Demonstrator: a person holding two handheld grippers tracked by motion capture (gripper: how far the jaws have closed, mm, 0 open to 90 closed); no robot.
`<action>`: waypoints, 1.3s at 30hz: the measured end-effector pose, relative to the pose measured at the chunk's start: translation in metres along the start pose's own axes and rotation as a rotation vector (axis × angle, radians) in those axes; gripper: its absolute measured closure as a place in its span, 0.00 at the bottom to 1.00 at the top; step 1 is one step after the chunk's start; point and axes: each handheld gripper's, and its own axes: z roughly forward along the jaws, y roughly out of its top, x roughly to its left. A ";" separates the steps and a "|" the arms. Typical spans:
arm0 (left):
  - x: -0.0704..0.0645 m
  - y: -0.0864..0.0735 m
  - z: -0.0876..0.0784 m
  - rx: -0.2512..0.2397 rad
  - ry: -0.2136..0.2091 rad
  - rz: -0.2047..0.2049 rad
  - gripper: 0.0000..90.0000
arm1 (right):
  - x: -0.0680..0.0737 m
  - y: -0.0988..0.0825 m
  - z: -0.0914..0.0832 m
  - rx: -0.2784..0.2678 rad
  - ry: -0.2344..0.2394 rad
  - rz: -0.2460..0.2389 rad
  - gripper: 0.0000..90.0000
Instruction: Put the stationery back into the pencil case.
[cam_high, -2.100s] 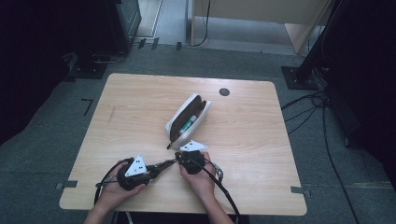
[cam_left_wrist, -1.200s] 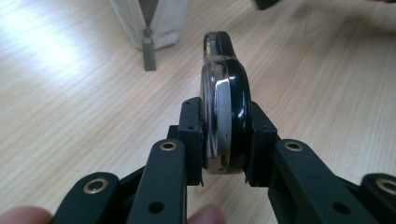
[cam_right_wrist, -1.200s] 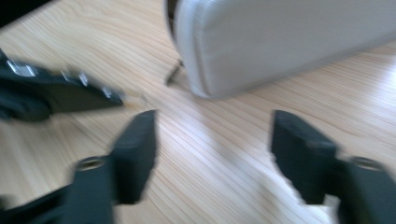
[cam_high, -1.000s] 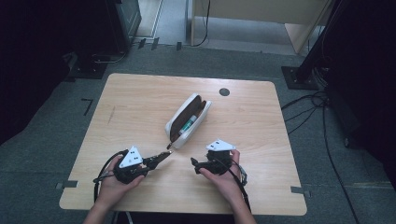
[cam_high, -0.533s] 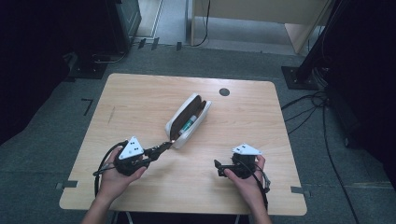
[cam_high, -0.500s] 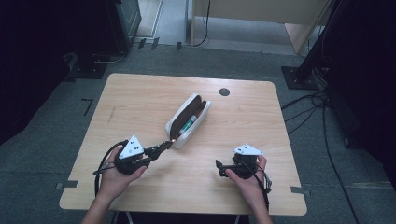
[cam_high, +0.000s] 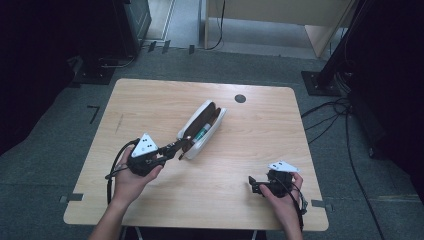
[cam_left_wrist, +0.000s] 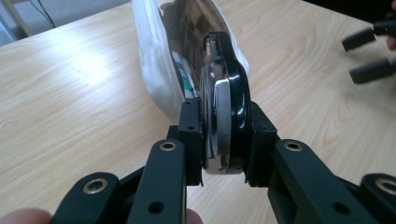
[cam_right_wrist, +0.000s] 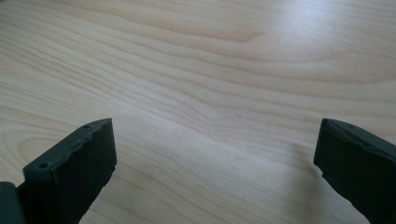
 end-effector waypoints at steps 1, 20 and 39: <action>0.000 0.001 0.001 -0.002 0.002 -0.003 0.82 | -0.001 -0.002 0.000 0.008 -0.006 -0.001 0.00; -0.008 0.037 0.048 -0.028 0.058 -0.093 0.82 | 0.000 -0.012 0.000 0.003 -0.072 -0.038 0.00; -0.015 0.039 0.101 0.033 0.172 -0.108 0.82 | 0.000 -0.012 0.000 0.001 -0.072 -0.042 0.00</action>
